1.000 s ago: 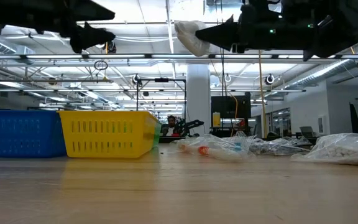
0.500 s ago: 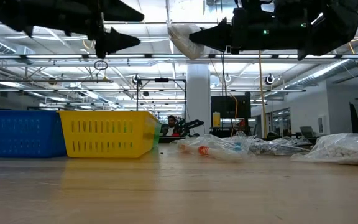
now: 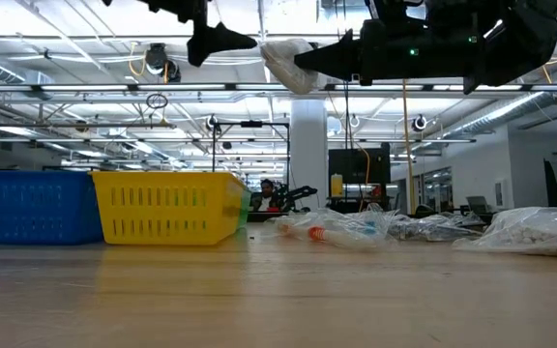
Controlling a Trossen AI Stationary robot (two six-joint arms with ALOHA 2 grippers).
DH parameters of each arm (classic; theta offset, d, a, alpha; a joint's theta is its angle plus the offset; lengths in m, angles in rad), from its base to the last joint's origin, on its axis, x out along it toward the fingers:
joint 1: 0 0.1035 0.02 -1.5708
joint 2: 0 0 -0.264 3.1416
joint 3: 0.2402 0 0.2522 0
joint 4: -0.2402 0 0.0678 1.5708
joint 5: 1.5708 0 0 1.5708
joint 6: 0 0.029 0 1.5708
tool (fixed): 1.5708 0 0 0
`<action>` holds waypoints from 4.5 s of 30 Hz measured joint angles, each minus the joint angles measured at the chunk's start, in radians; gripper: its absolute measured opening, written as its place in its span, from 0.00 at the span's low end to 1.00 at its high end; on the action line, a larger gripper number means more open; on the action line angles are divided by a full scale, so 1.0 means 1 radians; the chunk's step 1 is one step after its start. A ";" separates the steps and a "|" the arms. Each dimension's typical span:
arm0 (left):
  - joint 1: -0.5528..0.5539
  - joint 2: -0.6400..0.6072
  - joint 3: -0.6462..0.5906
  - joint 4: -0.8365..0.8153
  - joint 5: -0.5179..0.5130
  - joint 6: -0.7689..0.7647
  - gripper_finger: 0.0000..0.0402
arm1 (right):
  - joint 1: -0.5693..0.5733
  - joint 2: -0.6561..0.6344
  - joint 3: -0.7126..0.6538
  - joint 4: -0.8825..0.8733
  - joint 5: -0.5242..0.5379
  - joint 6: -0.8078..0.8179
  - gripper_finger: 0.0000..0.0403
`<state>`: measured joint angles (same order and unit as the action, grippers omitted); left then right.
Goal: Pick & Place Travel size toiletries
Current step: Put the white cotton pack into the red bin
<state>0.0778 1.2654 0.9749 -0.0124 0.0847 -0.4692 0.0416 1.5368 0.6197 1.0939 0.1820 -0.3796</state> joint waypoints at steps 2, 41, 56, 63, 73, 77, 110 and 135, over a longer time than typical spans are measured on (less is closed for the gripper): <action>0.005 0.028 0.021 -0.006 0.037 -0.029 0.85 | 0.000 0.000 0.000 -0.002 0.000 0.000 0.02; 0.042 0.186 0.034 0.037 0.045 -0.029 0.05 | 0.000 -0.001 0.000 -0.027 0.003 0.025 0.02; 0.048 0.186 0.034 0.067 0.045 0.030 0.03 | 0.000 -0.155 0.000 -0.231 0.011 0.205 0.66; 0.048 0.185 0.034 0.065 0.028 0.053 0.07 | 0.000 -0.308 0.000 -0.484 0.080 0.266 0.84; 0.032 0.001 0.034 -0.198 -0.250 0.146 0.05 | -0.001 -0.459 -0.001 -0.728 0.080 0.369 0.84; -0.021 -0.088 0.034 -0.389 -0.479 0.138 0.03 | -0.001 -0.481 -0.001 -0.761 0.080 0.372 0.83; -0.216 0.067 -0.225 -0.805 -0.830 0.203 0.04 | -0.001 -0.484 -0.001 -0.771 0.083 0.375 0.83; -0.216 0.201 -0.232 -0.800 -0.742 0.082 0.64 | -0.001 -0.484 -0.001 -0.775 0.083 0.375 0.83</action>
<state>-0.1383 1.4659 0.7425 -0.8124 -0.6578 -0.3875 0.0407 1.0527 0.6189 0.3191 0.2649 -0.0042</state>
